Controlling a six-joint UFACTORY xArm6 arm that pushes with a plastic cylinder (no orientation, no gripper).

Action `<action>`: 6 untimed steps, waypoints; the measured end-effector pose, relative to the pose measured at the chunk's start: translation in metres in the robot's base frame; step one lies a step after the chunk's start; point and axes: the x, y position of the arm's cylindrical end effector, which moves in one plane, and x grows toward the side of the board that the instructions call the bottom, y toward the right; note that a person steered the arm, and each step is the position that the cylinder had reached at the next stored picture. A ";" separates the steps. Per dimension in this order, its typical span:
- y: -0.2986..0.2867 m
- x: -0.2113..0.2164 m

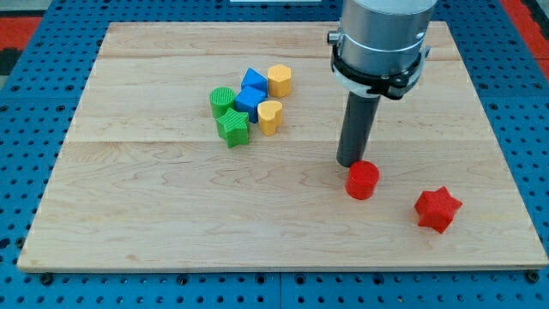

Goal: Move the yellow heart down a bit

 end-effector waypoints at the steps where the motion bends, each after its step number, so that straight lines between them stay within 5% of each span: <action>1: -0.010 -0.037; 3: -0.041 -0.094; 6: -0.190 -0.073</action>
